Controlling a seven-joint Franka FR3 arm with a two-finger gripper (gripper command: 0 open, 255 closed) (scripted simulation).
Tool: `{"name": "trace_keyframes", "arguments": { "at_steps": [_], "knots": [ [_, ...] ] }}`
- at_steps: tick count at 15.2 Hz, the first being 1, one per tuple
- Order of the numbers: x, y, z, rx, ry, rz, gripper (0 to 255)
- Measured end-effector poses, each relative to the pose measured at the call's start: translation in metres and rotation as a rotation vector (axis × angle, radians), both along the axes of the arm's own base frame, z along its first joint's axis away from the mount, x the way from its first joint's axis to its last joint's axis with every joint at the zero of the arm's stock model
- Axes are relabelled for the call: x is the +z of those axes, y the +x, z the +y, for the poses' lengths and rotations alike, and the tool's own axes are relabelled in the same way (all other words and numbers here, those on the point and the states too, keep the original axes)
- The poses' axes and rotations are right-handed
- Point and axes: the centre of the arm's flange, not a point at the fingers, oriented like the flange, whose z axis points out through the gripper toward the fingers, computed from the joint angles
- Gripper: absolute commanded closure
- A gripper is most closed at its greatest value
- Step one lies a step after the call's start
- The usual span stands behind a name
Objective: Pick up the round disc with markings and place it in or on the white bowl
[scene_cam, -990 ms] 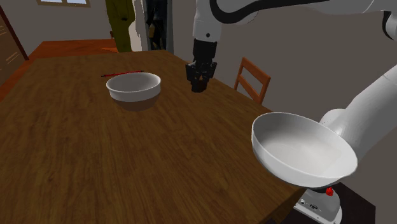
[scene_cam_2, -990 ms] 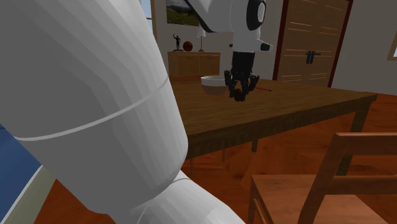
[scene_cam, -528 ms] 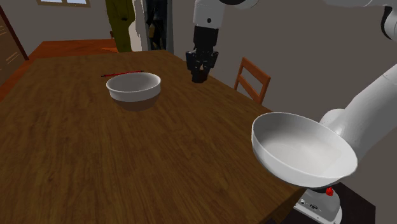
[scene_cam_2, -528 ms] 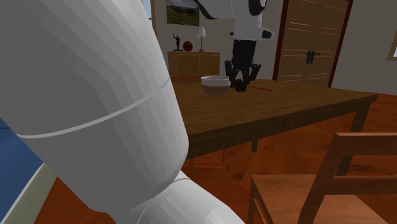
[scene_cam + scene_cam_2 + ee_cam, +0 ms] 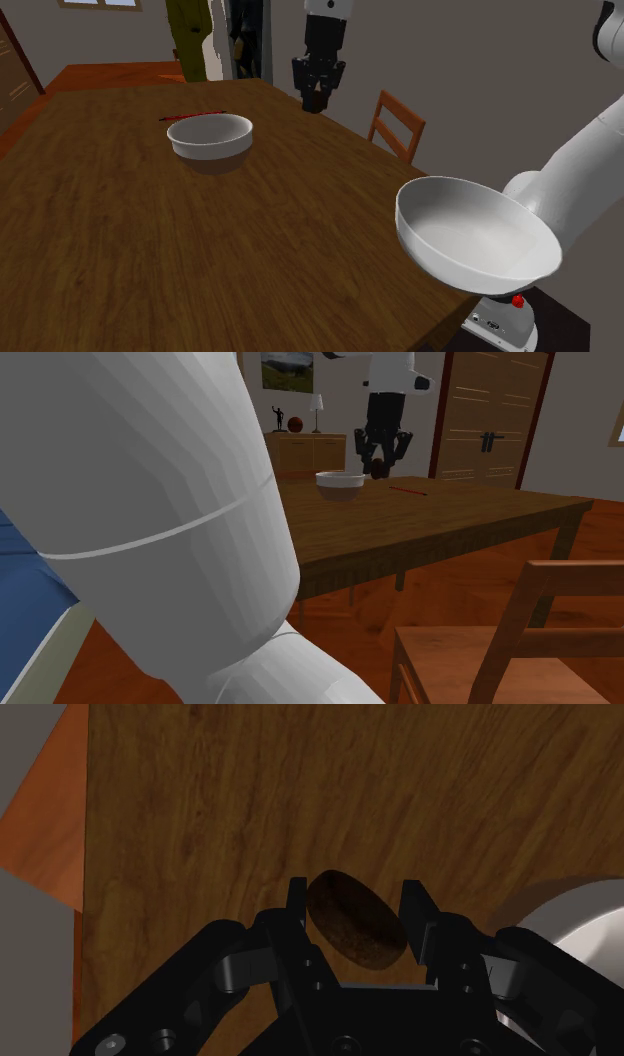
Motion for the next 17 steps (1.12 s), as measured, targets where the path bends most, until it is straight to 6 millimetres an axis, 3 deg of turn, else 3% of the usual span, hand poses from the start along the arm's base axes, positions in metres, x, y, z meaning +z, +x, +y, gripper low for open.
{"name": "trace_keyframes", "arguments": {
  "at_steps": [9, 14, 17],
  "knots": [
    [0.048, -0.001, -0.001, 0.000, 0.000, 0.000, 255],
    [0.053, -0.049, 0.012, 0.001, 0.000, 0.000, 255],
    [0.051, -0.091, 0.019, 0.001, 0.000, 0.000, 255]
  ]
}}
